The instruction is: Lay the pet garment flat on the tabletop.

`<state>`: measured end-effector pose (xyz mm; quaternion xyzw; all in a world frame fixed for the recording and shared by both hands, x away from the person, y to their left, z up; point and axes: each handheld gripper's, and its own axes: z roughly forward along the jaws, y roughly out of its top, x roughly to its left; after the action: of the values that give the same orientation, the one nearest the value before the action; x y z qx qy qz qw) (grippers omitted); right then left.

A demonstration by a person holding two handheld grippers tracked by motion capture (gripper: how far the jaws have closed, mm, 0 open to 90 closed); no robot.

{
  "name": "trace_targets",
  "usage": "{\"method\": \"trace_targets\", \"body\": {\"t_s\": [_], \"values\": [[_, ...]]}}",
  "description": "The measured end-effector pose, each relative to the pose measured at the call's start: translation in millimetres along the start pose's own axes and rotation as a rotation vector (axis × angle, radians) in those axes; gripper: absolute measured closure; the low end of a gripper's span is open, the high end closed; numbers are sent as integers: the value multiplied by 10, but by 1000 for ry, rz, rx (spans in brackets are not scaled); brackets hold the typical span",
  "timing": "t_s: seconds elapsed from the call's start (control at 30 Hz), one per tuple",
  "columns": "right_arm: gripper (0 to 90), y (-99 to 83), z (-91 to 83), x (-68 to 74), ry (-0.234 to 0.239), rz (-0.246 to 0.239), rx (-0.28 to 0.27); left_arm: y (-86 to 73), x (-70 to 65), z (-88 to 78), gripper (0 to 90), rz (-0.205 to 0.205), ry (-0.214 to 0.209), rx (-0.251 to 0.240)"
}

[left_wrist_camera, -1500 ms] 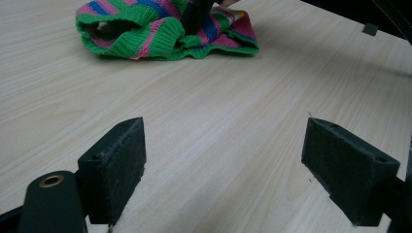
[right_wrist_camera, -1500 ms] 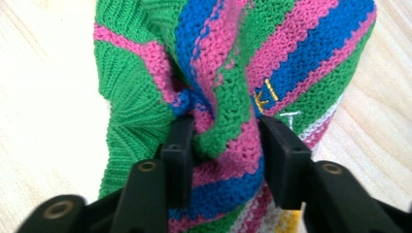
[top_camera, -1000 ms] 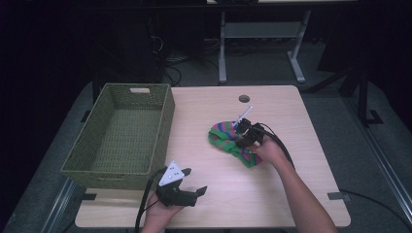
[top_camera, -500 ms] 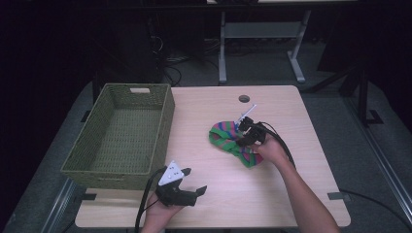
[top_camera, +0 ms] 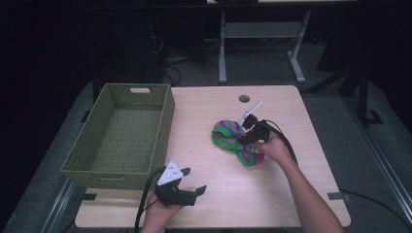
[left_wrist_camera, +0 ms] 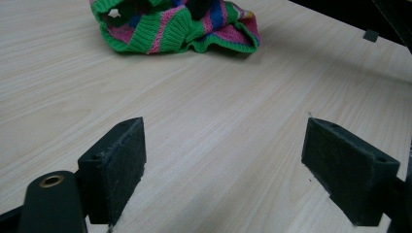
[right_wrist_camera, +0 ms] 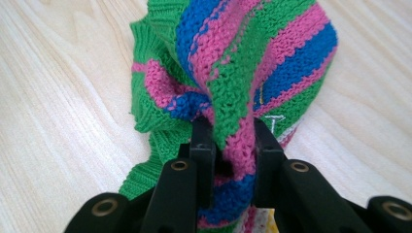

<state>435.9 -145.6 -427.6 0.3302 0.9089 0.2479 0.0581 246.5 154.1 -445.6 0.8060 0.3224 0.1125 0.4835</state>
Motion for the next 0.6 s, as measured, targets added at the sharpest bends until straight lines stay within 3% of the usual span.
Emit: {"method": "trace_targets", "body": {"t_s": [0.6], "values": [[759, -33, -282, -29, 36, 13, -89, -1, 4, -5, 158, 5, 3, 6]]}}
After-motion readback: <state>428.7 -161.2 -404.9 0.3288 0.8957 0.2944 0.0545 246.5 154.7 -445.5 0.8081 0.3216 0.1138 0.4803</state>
